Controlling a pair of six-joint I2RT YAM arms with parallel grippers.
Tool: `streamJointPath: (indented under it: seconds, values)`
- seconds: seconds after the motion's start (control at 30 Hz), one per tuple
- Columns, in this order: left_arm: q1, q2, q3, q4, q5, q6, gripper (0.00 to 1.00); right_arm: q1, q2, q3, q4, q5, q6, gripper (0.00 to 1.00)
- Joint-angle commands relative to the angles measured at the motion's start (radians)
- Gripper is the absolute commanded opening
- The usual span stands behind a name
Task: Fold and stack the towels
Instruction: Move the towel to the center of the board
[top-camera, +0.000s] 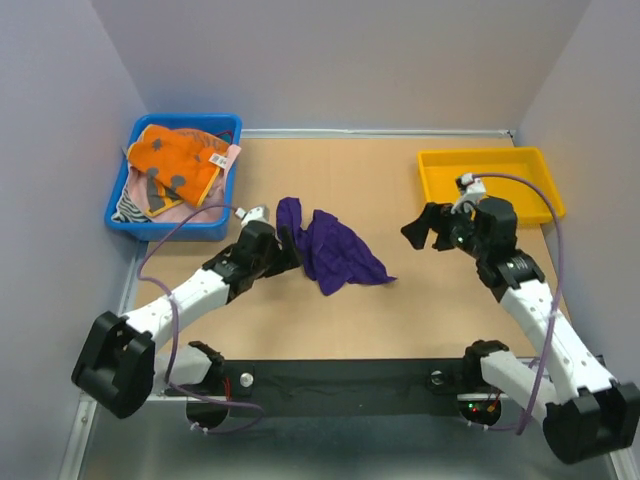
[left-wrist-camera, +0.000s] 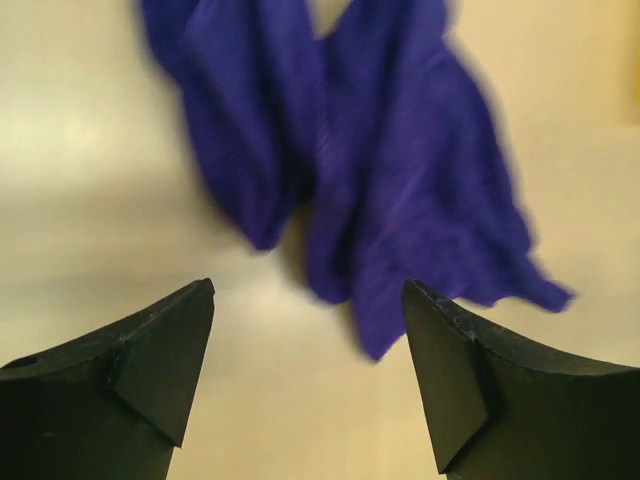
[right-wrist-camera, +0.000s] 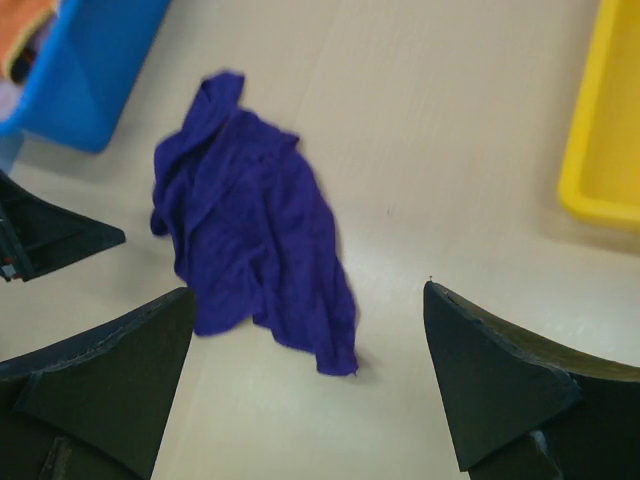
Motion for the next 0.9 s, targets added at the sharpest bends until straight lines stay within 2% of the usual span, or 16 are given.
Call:
streamJointPath:
  seconds: [0.0, 0.13, 0.17, 0.2, 0.33, 0.43, 0.5, 0.6, 0.77, 0.87]
  values:
    - [0.006, -0.198, -0.100, 0.043, -0.116, -0.060, 0.86, 0.048, 0.157, -0.010, -0.086, -0.078, 0.007, 0.98]
    - [0.003, -0.253, -0.194, 0.051, -0.084, -0.108, 0.82, 0.255, 0.274, -0.028, -0.092, 0.197, 0.029, 0.91]
    - [0.001, -0.253, -0.202, 0.057, -0.079, -0.119, 0.80, 0.271, 0.303, -0.027, -0.089, 0.218, 0.038, 0.90]
    - [0.000, -0.243, -0.206, 0.066, -0.055, -0.122, 0.76, 0.278, 0.329, -0.021, -0.089, 0.232, 0.062, 0.85]
    - [-0.049, -0.186, -0.202, 0.135, -0.027, -0.165, 0.73, 0.289, 0.445, -0.012, -0.074, 0.307, 0.087, 0.78]
    - [-0.107, -0.112, -0.182, 0.171, -0.031, -0.206, 0.70, 0.289, 0.464, -0.016, -0.067, 0.345, 0.116, 0.71]
    - [-0.153, -0.062, -0.179, 0.218, -0.032, -0.251, 0.64, 0.289, 0.473, -0.033, -0.052, 0.379, 0.150, 0.67]
    - [-0.212, 0.019, -0.160, 0.258, -0.044, -0.281, 0.63, 0.289, 0.475, -0.053, -0.035, 0.397, 0.190, 0.62]
    - [-0.282, 0.133, -0.107, 0.277, -0.068, -0.321, 0.62, 0.288, 0.463, -0.108, 0.011, 0.417, 0.240, 0.58]
    - [-0.310, 0.182, -0.084, 0.252, -0.103, -0.337, 0.58, 0.289, 0.438, -0.143, 0.046, 0.416, 0.271, 0.57]
